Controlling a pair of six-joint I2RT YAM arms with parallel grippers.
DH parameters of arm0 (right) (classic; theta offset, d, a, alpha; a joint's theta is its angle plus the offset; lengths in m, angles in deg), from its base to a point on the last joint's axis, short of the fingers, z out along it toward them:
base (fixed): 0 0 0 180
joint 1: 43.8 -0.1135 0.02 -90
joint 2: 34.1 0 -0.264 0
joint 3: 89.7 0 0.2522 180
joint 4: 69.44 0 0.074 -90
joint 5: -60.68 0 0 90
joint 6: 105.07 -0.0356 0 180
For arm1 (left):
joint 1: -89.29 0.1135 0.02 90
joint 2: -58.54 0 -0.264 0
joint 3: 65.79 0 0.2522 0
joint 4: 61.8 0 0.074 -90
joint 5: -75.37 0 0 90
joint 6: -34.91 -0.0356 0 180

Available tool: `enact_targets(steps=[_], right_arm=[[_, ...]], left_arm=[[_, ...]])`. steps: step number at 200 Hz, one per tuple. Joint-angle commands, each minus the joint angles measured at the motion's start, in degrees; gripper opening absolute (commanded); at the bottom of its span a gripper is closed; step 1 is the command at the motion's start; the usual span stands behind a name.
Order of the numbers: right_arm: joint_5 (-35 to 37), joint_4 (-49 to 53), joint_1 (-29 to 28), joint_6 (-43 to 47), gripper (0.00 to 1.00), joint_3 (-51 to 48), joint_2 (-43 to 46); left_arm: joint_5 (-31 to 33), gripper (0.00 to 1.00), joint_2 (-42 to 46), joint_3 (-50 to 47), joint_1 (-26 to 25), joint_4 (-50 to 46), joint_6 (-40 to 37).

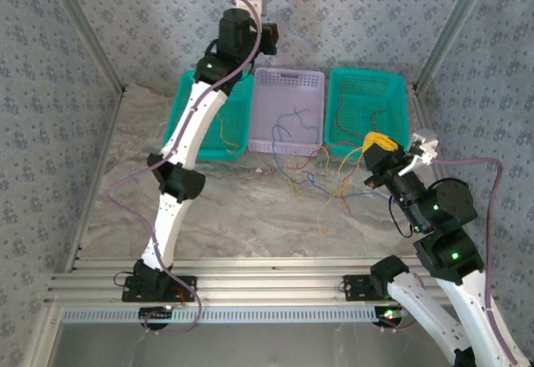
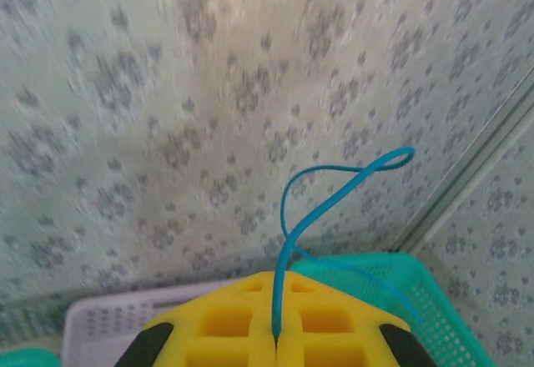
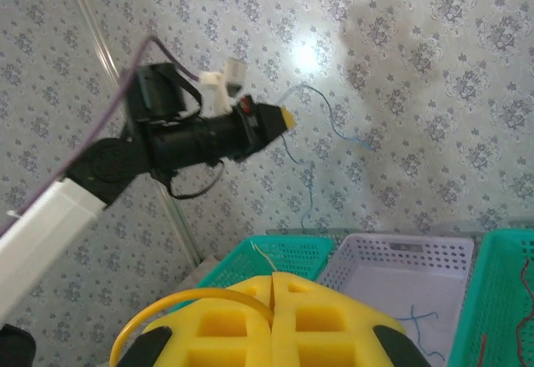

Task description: Untangle the cables

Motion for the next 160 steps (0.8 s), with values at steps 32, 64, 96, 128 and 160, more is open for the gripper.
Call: enact_targets(steps=[32, 64, 96, 128, 160], right_arm=[[-0.93, 0.68, 0.15, 1.62, 0.00, 0.93, 1.77], [-1.16, 0.89, 0.09, 1.49, 0.00, 0.89, 2.16], [-1.26, 0.88, 0.05, 1.32, 0.00, 0.63, 2.26], [-1.44, 0.57, 0.07, 0.86, 0.00, 0.35, 2.18], [-1.52, 0.55, 0.04, 0.74, 0.00, 0.38, 2.02]], left_arm=[[-2.49, 0.00, -8.33, 0.05, -3.48, -4.65, 0.97], [-3.17, 0.01, -10.78, -0.36, -3.91, -5.50, 1.21], [-4.00, 0.20, -10.85, -2.14, -4.24, -6.74, 0.80], [-3.47, 0.32, -10.89, -3.46, -4.38, -9.98, 0.23], [-2.88, 0.36, -9.97, -3.49, -4.32, -11.72, -0.25]])
